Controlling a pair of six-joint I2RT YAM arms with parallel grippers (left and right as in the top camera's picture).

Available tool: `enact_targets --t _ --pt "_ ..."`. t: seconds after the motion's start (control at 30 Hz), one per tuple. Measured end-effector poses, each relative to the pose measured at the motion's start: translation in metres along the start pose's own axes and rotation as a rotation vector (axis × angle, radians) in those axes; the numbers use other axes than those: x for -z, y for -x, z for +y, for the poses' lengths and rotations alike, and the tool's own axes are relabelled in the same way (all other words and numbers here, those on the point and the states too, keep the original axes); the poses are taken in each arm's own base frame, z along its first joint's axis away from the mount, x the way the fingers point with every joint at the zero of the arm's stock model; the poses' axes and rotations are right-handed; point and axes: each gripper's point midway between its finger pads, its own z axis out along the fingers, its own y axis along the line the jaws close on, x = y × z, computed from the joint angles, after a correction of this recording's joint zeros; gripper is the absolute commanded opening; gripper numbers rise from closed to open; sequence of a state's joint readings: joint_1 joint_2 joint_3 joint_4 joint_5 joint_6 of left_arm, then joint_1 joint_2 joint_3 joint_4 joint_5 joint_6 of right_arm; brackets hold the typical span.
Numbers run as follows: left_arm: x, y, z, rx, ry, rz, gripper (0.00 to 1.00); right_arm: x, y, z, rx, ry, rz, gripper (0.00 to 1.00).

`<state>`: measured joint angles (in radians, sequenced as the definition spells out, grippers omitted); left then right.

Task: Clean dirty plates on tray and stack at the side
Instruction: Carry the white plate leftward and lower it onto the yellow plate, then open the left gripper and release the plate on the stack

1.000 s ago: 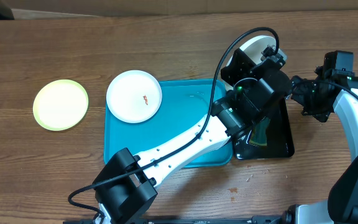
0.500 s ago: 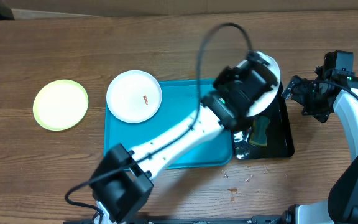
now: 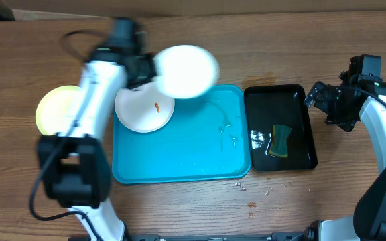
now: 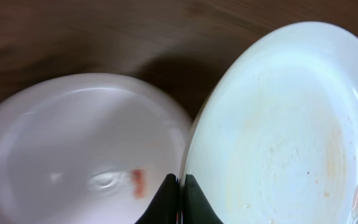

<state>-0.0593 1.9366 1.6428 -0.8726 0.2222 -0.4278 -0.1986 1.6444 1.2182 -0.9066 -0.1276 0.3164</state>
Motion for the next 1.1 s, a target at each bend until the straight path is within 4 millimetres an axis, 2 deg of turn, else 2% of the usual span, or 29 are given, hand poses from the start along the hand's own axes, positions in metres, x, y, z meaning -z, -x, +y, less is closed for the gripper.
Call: enact_targets --t 0.13,0.3,0.33,0.37,0.5,0.6,0.7,1.1 --pt "0.026 0.007 0.098 0.239 0.059 0.057 0.04 0.0 0.0 0.0 0.0 0.0 0.0 1.0" --pt "0.061 0.007 0.199 0.473 0.103 0.044 0.04 0.0 0.0 0.0 0.0 0.0 0.0 1.0" --pt "0.065 0.006 0.208 0.489 0.106 0.041 0.04 0.0 0.0 0.0 0.0 0.0 0.0 1.0" --pt "0.076 0.005 0.235 0.546 0.118 0.021 0.04 0.0 0.0 0.0 0.0 0.0 0.0 1.0" --pt "0.099 -0.003 0.29 0.669 0.153 -0.029 0.04 0.0 0.0 0.0 0.0 -0.001 0.001 1.0" --pt "0.11 -0.009 0.316 0.723 0.172 -0.053 0.04 0.0 0.0 0.0 0.0 0.0 0.0 1.0" --pt "0.116 -0.012 0.329 0.748 0.189 -0.066 0.04 0.0 0.0 0.0 0.0 0.0 0.0 1.0" --pt "0.113 -0.011 0.328 0.71 0.257 -0.061 0.04 0.0 0.0 0.0 0.0 0.0 0.0 1.0"
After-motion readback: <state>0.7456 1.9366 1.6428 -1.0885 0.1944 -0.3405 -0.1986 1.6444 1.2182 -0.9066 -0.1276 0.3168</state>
